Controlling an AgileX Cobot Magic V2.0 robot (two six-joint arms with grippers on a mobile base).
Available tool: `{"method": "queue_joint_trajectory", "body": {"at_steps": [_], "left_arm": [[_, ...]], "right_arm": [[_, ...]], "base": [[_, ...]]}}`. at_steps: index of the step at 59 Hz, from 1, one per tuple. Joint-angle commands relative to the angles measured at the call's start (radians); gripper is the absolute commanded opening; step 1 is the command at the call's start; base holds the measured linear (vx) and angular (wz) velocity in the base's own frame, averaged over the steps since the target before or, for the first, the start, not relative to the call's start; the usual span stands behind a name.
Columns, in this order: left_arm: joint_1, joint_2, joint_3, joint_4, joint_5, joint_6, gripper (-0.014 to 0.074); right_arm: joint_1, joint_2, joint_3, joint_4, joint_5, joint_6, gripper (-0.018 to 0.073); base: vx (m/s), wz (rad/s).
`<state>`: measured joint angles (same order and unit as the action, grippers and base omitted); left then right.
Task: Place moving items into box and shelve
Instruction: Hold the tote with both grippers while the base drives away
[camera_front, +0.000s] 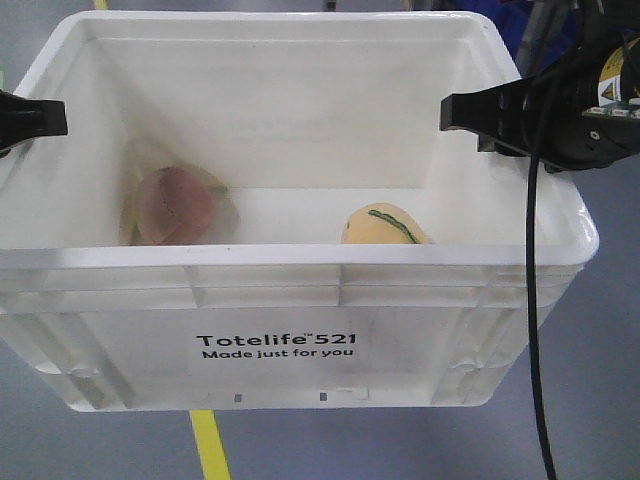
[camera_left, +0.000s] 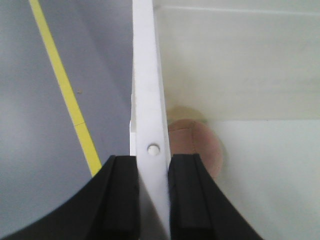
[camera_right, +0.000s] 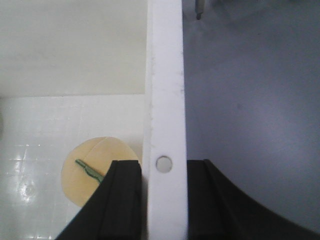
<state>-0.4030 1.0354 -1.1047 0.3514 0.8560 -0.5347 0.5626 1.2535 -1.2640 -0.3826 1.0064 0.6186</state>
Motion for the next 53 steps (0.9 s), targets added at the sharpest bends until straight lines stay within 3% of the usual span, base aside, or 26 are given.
{"method": "queue_joint_trajectory", "body": {"at_steps": [1, 53], "left_arm": [[0.007, -0.026, -0.044, 0.118, -0.08, 0.006, -0.0022], [0.007, -0.026, -0.044, 0.118, -0.08, 0.006, -0.0022]], "right_arm": [[-0.012, -0.042, -0.039, -0.141, -0.048, -0.006, 0.0085], [-0.012, -0.042, -0.039, -0.141, -0.048, -0.006, 0.0085]], "base": [[0.32, -0.55], [0.28, -0.53]]}}
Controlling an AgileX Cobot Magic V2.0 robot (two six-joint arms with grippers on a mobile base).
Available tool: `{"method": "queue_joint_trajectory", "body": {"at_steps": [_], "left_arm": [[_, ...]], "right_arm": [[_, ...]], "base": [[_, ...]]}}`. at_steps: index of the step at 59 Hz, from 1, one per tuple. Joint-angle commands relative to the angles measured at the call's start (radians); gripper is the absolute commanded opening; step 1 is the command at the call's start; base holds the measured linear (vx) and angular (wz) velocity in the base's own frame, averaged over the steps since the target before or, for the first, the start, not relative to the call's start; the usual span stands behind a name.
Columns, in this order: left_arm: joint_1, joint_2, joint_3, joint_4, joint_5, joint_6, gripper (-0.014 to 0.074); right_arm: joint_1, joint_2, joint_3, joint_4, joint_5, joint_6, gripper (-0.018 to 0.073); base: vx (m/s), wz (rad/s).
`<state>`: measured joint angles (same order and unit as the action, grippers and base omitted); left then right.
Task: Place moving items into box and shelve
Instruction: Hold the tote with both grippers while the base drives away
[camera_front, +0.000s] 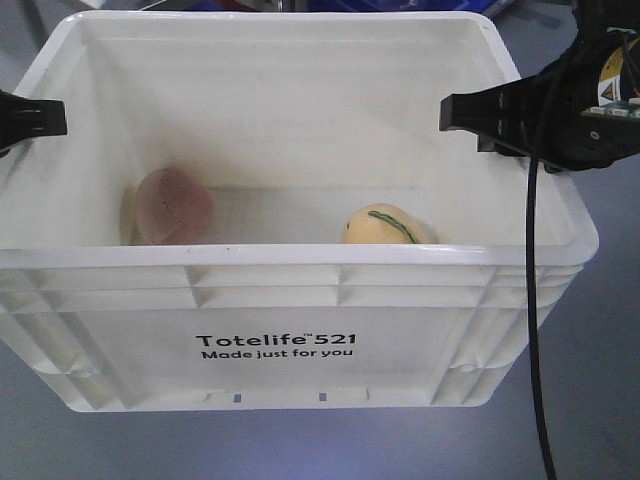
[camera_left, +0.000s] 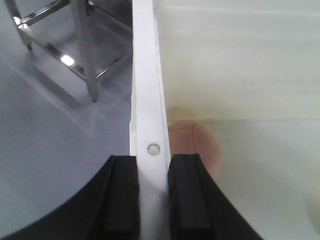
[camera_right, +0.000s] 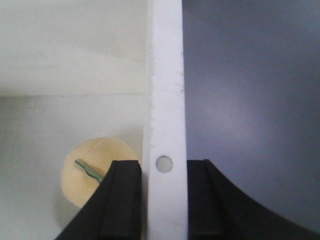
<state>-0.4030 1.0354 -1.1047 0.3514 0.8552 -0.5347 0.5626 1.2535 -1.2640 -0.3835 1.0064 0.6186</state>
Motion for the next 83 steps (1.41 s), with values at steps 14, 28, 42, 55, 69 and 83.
{"method": "queue_joint_trajectory", "body": {"at_steps": [14, 28, 42, 55, 69, 83], "left_arm": [[0.007, -0.026, -0.044, 0.118, -0.079, 0.006, -0.0022], [0.007, -0.026, -0.044, 0.118, -0.079, 0.006, -0.0022], [0.007, -0.026, -0.044, 0.118, -0.079, 0.006, -0.0022], [0.007, -0.026, -0.044, 0.118, -0.079, 0.006, -0.0022], [0.007, -0.026, -0.044, 0.118, -0.079, 0.006, -0.0022], [0.007, -0.026, -0.044, 0.118, -0.079, 0.006, -0.0022]], "right_arm": [[-0.012, -0.042, -0.039, -0.14, -0.048, -0.006, 0.0085], [-0.012, -0.042, -0.039, -0.14, -0.048, -0.006, 0.0085], [-0.012, -0.042, -0.039, -0.14, -0.048, -0.006, 0.0085], [-0.012, -0.042, -0.039, -0.14, -0.048, -0.006, 0.0085], [-0.012, -0.042, -0.039, -0.14, -0.046, -0.006, 0.0085], [-0.012, -0.042, -0.039, -0.139, -0.047, -0.006, 0.0085]], "base": [[0.26, -0.61], [0.25, -0.68], [0.24, -0.7], [0.23, -0.6], [0.23, -0.43], [0.26, -0.25]]}}
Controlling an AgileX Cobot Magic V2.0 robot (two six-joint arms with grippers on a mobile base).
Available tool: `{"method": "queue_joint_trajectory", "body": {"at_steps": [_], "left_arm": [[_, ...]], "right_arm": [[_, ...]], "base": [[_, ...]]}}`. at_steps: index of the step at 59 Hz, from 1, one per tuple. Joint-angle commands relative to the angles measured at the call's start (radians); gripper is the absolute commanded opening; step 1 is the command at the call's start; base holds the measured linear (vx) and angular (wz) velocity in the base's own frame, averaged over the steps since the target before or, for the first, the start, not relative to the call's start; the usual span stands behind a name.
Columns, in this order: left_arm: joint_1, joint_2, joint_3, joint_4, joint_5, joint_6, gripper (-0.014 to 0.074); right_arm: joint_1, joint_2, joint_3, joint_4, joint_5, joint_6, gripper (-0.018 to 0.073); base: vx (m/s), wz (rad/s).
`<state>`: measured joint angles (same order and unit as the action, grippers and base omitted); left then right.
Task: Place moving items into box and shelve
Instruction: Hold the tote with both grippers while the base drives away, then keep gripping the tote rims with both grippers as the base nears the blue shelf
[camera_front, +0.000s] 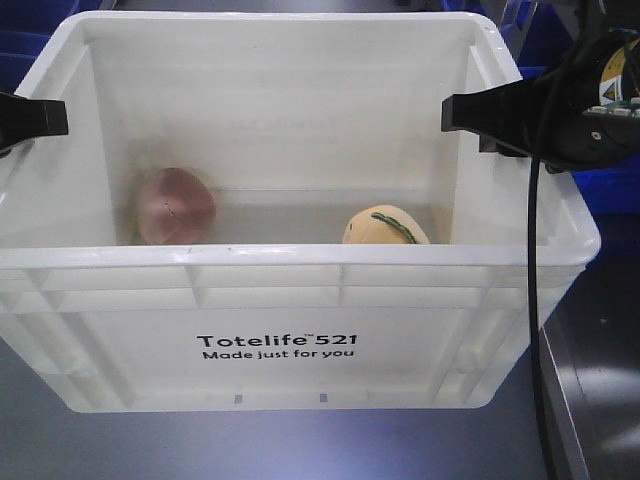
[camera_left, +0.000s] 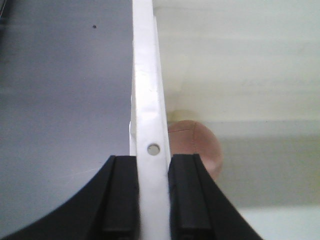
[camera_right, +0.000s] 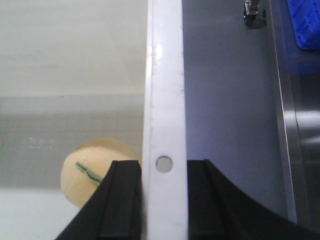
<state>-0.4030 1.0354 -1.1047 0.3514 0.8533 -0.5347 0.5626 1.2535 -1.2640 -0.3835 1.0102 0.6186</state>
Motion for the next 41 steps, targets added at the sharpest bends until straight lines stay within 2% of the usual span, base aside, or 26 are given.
{"method": "queue_joint_trajectory", "body": {"at_steps": [1, 41], "left_arm": [[0.007, -0.026, -0.044, 0.118, -0.077, 0.006, -0.0022], [0.007, -0.026, -0.044, 0.118, -0.077, 0.006, -0.0022]], "right_arm": [[-0.012, -0.042, -0.039, -0.139, -0.05, -0.006, 0.0085], [-0.012, -0.042, -0.039, -0.139, -0.049, -0.006, 0.0085]], "base": [[0.29, -0.18], [0.34, -0.05]]}}
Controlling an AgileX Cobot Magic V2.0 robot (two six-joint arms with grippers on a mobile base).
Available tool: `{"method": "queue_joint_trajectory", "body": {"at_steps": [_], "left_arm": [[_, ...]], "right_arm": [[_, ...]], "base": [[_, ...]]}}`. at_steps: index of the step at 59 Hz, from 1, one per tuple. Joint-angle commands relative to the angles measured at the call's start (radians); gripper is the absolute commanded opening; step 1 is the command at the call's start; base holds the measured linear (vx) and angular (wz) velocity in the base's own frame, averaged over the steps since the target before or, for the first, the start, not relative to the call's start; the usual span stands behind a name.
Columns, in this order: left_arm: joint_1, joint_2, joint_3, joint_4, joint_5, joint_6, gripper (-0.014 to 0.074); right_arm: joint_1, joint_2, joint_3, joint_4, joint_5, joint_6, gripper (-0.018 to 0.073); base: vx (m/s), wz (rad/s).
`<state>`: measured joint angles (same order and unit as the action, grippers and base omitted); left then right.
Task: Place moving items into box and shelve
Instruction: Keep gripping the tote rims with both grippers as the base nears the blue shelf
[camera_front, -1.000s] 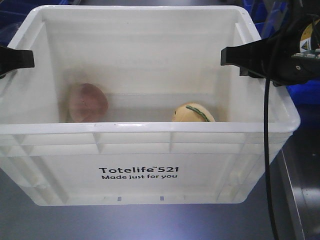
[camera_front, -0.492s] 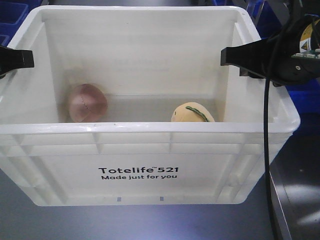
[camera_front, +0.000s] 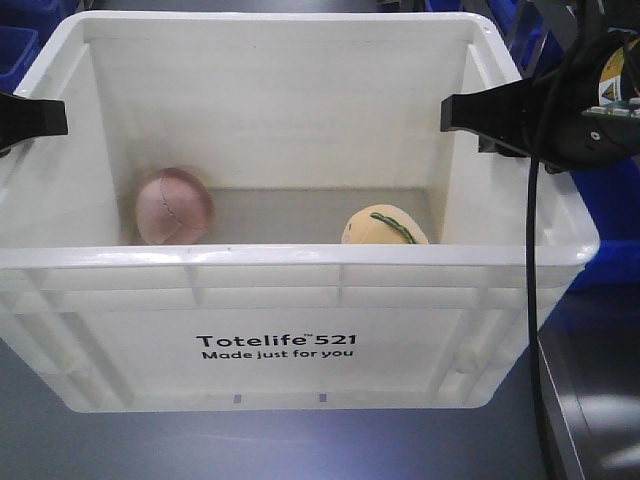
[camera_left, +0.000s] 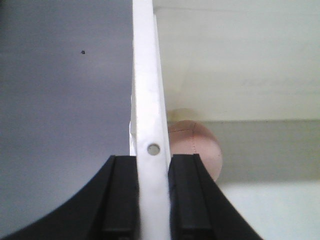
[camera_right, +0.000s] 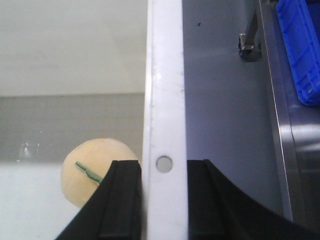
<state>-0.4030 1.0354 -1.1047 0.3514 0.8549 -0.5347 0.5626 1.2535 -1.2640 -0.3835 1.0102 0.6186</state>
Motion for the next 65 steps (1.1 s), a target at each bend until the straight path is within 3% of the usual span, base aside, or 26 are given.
{"method": "queue_joint_trajectory", "body": {"at_steps": [1, 65], "left_arm": [[0.007, -0.026, -0.044, 0.118, -0.079, 0.006, -0.0022], [0.007, -0.025, -0.044, 0.118, -0.079, 0.006, -0.0022]], "right_arm": [[-0.012, -0.042, -0.039, -0.139, -0.049, -0.006, 0.0085], [-0.012, -0.042, -0.039, -0.14, -0.049, -0.006, 0.0085]], "base": [[0.4, 0.0], [0.39, -0.01]]}}
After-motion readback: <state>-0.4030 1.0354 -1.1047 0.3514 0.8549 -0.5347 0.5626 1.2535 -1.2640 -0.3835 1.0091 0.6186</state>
